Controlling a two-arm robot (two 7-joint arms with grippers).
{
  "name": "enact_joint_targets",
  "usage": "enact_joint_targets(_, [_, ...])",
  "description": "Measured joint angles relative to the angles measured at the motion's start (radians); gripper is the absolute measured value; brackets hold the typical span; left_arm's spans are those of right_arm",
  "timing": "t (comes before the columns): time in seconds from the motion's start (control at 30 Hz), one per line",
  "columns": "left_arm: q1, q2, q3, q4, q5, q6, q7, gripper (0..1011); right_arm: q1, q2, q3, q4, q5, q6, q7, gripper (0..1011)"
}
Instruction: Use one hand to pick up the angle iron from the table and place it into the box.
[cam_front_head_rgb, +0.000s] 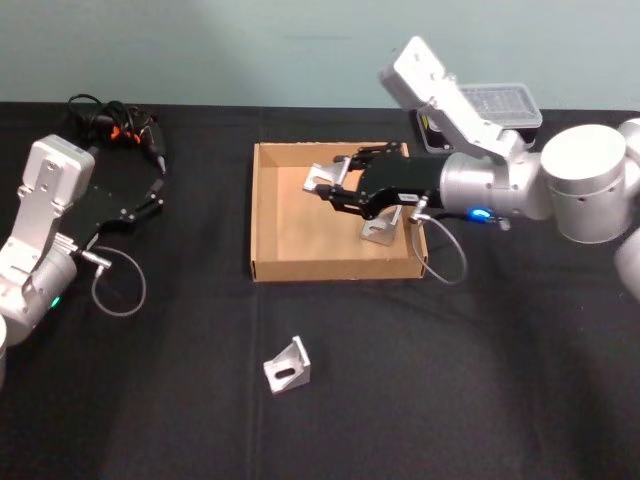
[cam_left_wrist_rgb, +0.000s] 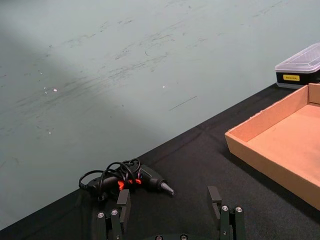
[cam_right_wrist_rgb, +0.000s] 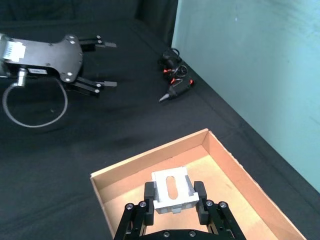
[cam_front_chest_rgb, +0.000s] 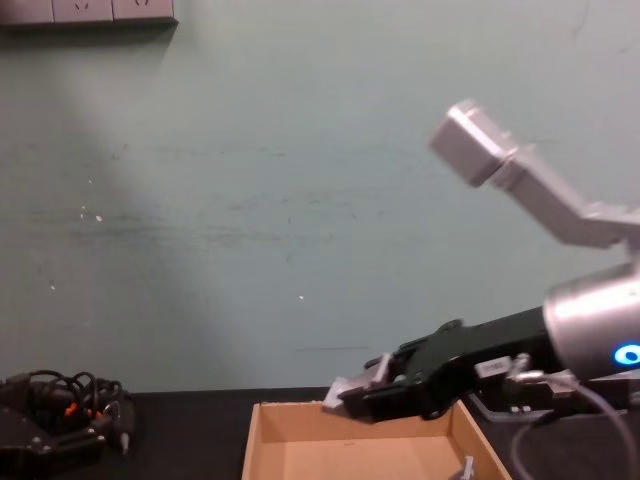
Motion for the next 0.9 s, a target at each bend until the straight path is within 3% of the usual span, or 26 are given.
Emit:
enact_joint_targets(0.13, [0.000, 0.000, 0.000, 0.000, 0.000, 0.000, 0.000, 1000, 0.026, -0.043, -0.016, 0.068, -0.019, -0.008, 0.002, 476])
enact_joint_targets(0.17, [0.000, 0.000, 0.000, 0.000, 0.000, 0.000, 0.000, 1000, 0.044, -0.073, -0.028, 0.117, -0.033, -0.014, 0.006, 476])
enact_joint_targets(0.43, [0.000, 0.000, 0.000, 0.000, 0.000, 0.000, 0.000, 1000, 0.080, -0.136, -0.052, 0.216, -0.069, -0.026, 0.025, 476])
enact_joint_targets(0.9, [0.000, 0.000, 0.000, 0.000, 0.000, 0.000, 0.000, 1000, 0.090, -0.156, -0.058, 0.255, -0.106, 0.004, 0.050, 477])
